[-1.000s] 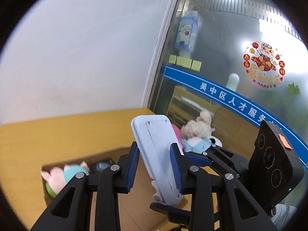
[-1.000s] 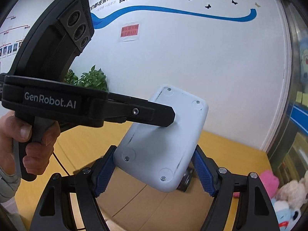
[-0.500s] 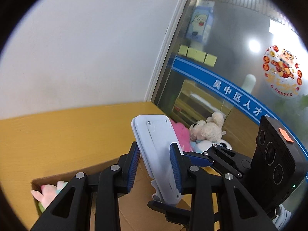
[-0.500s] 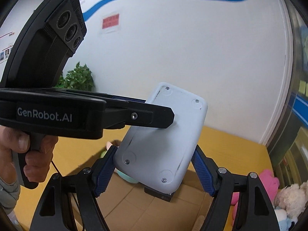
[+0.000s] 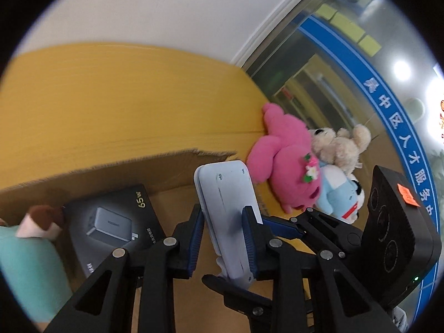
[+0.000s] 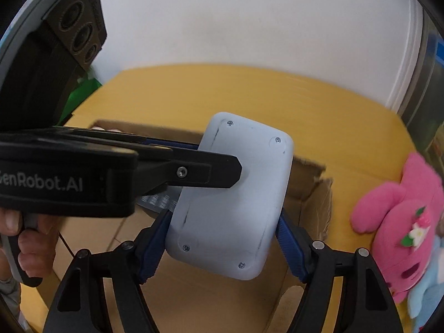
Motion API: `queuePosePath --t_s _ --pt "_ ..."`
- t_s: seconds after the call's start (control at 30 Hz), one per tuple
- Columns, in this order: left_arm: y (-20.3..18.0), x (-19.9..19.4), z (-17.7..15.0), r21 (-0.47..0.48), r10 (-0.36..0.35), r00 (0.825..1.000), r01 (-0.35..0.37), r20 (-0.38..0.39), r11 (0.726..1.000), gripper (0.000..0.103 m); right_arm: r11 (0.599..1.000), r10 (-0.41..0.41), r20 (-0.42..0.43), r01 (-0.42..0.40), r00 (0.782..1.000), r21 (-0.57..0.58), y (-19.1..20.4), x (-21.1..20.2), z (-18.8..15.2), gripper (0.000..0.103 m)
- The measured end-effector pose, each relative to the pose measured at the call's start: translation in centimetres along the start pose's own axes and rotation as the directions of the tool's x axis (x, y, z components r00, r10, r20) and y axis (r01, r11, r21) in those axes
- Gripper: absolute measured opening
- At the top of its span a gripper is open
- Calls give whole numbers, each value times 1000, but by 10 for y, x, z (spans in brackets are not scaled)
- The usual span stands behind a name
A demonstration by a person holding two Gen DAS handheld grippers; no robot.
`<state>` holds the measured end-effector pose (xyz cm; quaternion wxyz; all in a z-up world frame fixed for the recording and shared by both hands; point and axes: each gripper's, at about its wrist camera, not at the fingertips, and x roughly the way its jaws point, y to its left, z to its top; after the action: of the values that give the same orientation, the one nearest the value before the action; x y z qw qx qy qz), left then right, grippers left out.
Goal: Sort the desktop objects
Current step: 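Carry the power bank over the cardboard box and lower it inside, then open both grippers and withdraw them toward the black sunglasses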
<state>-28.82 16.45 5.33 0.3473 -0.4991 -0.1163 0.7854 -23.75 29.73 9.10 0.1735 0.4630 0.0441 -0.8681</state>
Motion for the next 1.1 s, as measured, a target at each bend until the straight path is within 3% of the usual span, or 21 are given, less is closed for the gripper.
queuePosePath --t_s 0.23,0.3,0.47,0.6,0.67,0.87,0.97,1.03,1.1 --pt "13 43 -9 -27 41 994 -44 -104 999 27 999 -7 -163 16 987 52 -17 58 -12 71" --pt "17 50 -12 -51 24 992 -30 -124 998 27 997 -60 -194 67 979 30 -16 68 -15 69" --pt "20 56 -13 -78 28 990 -39 -137 996 27 994 -68 -197 84 978 72 -27 68 -13 65" --pt "16 51 -12 -63 92 988 -101 -127 993 26 994 -100 -183 108 978 33 -17 63 -16 66" --pt "16 42 -9 -70 85 991 -92 -108 993 26 993 -110 -169 116 980 29 -14 58 -17 67" --pt "-6 -33 -8 25 151 987 -153 57 988 28 993 -110 -31 111 993 46 -2 0 -22 77" --pt "-26 -92 -25 97 182 966 -202 185 975 31 995 -95 74 92 993 43 8 -40 -29 86" --pt "-40 -134 -45 133 205 941 -248 270 960 54 996 -84 158 80 984 37 18 -83 -49 100" --pt "-54 -175 -71 161 231 903 -305 362 939 71 998 -61 234 57 970 22 18 -113 -45 103"
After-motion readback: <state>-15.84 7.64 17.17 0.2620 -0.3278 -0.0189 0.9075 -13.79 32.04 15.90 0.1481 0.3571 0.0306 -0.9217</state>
